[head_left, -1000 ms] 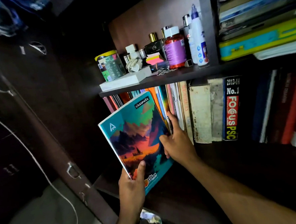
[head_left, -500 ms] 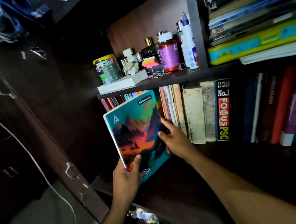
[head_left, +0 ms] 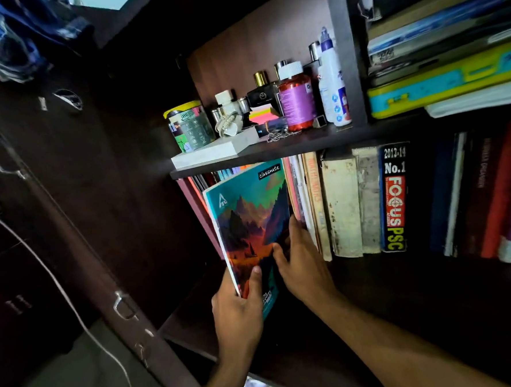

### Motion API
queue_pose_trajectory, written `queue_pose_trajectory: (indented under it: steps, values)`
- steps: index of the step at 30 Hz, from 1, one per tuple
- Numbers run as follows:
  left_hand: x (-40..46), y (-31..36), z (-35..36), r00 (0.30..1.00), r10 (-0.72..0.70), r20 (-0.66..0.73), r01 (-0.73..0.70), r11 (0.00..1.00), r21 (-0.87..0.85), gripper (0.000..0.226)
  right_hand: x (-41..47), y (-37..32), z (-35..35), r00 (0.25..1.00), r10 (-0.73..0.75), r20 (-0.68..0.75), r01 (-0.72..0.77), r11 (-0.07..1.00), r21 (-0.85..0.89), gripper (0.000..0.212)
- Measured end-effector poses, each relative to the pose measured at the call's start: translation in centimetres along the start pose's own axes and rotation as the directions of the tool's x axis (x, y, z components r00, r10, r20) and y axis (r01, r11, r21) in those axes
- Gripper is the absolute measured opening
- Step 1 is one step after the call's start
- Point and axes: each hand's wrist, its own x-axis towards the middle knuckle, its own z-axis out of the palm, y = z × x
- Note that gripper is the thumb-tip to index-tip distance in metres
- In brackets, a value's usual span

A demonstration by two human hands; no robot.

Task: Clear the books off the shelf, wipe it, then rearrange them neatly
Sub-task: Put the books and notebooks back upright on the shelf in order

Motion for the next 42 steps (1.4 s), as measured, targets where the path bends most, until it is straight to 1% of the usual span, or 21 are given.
queue_pose_trajectory:
  steps: [2,6,7,9,10,11,13,15,17,20,23,25,27,28,30,33,35,37,39,40,42]
  values:
    - [0.5,-0.2,0.1,0.999,-0.035,0.006,0.036,0.998,-0.045,0.006,-0.2,-0.1,0.1,0.999,-0.022,-0.027,0.021,1.000,-0.011,0.067]
    - [1.1,-0.2,0.9,0.991,-0.134,0.018,0.136,0.982,-0.131,0.017,-0.4,-0.3,-0.3,0.991,-0.047,-0.126,0.044,0.999,-0.020,0.056]
    - [1.0,-0.2,1.2,0.992,-0.127,0.012,0.127,0.983,-0.134,0.014,-0.4,-0.2,-0.3,0.991,-0.043,-0.124,0.042,0.999,-0.008,0.057]
    - [0.2,-0.2,1.7,0.999,-0.038,0.021,0.040,0.997,-0.063,0.009,-0.5,-0.2,-0.3,0.995,-0.040,-0.088,0.044,0.998,0.046,0.063]
    - [-0.4,-0.1,1.9,0.999,0.016,0.049,-0.015,1.000,-0.012,0.012,-0.7,-0.2,-0.2,0.996,-0.043,-0.075,0.051,0.993,0.107,0.069]
    - [-0.7,0.0,2.1,0.995,0.058,0.080,-0.059,0.998,0.017,0.022,-0.6,-0.2,-0.2,0.996,-0.049,-0.080,0.063,0.982,0.180,0.072]
    - [-1.0,0.0,2.3,0.987,0.073,0.143,-0.074,0.997,-0.001,0.034,-0.7,-0.3,-0.2,0.995,-0.037,-0.090,0.061,0.958,0.280,0.071]
    - [-0.9,-0.1,3.0,0.978,0.079,0.194,-0.069,0.996,-0.059,0.026,-0.6,-0.3,-0.5,0.994,-0.014,-0.111,0.048,0.950,0.309,0.075]
    - [-0.9,0.2,3.5,0.976,0.097,0.194,-0.080,0.992,-0.094,0.022,-0.5,-0.3,-0.7,0.991,0.008,-0.135,0.034,0.951,0.307,0.081]
    - [-0.8,0.4,3.8,0.986,0.067,0.154,-0.045,0.989,-0.142,0.019,-0.5,-0.6,-0.8,0.988,-0.004,-0.157,0.044,0.967,0.250,0.076]
    - [-0.5,-0.4,3.3,0.993,-0.106,0.044,0.113,0.973,-0.201,0.023,-0.9,-0.8,-0.3,0.997,-0.061,-0.049,0.071,0.969,0.237,0.074]
    - [-0.6,-0.9,3.0,0.982,-0.176,0.064,0.186,0.950,-0.251,0.035,-1.1,-0.8,0.1,0.996,-0.094,0.008,0.088,0.957,0.276,0.074]
    - [-0.8,-0.8,3.0,0.983,-0.162,0.092,0.180,0.952,-0.247,0.038,-1.1,-0.7,0.3,0.996,-0.094,-0.005,0.092,0.955,0.283,0.073]
    - [-0.8,-0.7,3.1,0.985,-0.145,0.092,0.164,0.955,-0.248,0.033,-1.1,-0.8,0.4,0.995,-0.095,-0.034,0.101,0.958,0.269,0.071]
    - [-0.5,-0.4,3.6,0.989,-0.127,0.076,0.142,0.958,-0.247,0.019,-1.1,-0.9,0.3,0.988,-0.098,-0.120,0.122,0.970,0.213,0.068]
    - [0.0,0.1,4.3,0.997,-0.068,0.021,0.070,0.982,-0.178,0.021,-0.9,-0.6,0.2,0.973,-0.073,-0.217,0.114,0.977,0.179,0.071]
    - [-0.1,0.7,4.3,0.999,-0.026,0.021,0.029,0.988,-0.152,0.024,-0.8,-0.6,0.0,0.978,-0.074,-0.194,0.113,0.974,0.195,0.071]
    - [-0.7,0.7,3.6,0.998,0.029,0.059,-0.021,0.993,-0.117,0.032,-1.1,-0.7,-0.2,0.990,-0.090,-0.107,0.115,0.958,0.262,0.067]
    - [-1.3,0.0,2.7,0.996,0.018,0.084,-0.013,0.998,-0.060,0.038,-1.3,-0.8,-0.1,0.991,-0.126,-0.046,0.134,0.950,0.281,0.063]
    - [-1.4,-0.3,2.4,0.996,-0.001,0.089,0.005,0.999,-0.038,0.035,-1.3,-0.9,0.0,0.989,-0.139,-0.053,0.148,0.957,0.250,0.065]
    - [-1.2,-0.7,1.8,0.993,-0.035,0.112,0.035,0.999,0.002,0.031,-1.1,-0.8,0.2,0.978,-0.162,-0.134,0.177,0.978,0.109,0.073]
